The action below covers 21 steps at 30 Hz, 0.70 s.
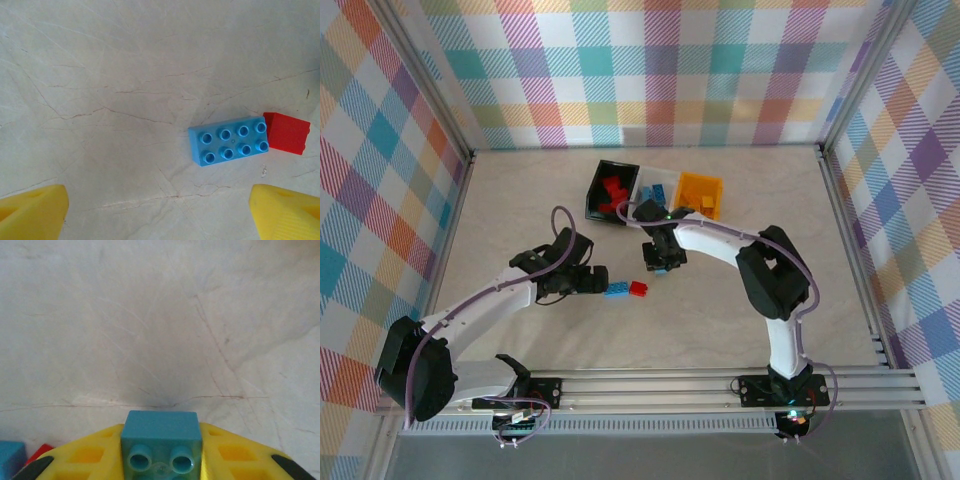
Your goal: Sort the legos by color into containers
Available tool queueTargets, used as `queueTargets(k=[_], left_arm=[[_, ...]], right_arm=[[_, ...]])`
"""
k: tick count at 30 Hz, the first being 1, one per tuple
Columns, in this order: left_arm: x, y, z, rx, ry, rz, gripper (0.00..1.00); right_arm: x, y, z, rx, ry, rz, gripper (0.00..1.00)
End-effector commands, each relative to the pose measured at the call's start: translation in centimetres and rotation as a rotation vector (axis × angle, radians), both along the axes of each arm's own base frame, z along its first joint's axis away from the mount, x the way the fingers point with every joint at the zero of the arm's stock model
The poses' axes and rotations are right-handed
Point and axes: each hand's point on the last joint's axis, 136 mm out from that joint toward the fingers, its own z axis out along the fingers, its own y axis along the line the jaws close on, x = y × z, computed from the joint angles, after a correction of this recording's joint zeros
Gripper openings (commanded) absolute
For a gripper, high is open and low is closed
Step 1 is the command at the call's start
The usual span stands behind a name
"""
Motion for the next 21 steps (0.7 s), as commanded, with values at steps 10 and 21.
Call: queueTargets(k=[10,21], left_arm=[[-0.9,0.8,-0.6,-0.008,0.018,0.011,0.93],[-1.1,1.6,-0.4,0.005,0.028,0.018,0.93]], right_arm=[[13.0,1.5,10.1,0.076,-0.287,0.015,0.36],[20.1,1.4,7.1,0.069,-0.331,0.008,0.44]])
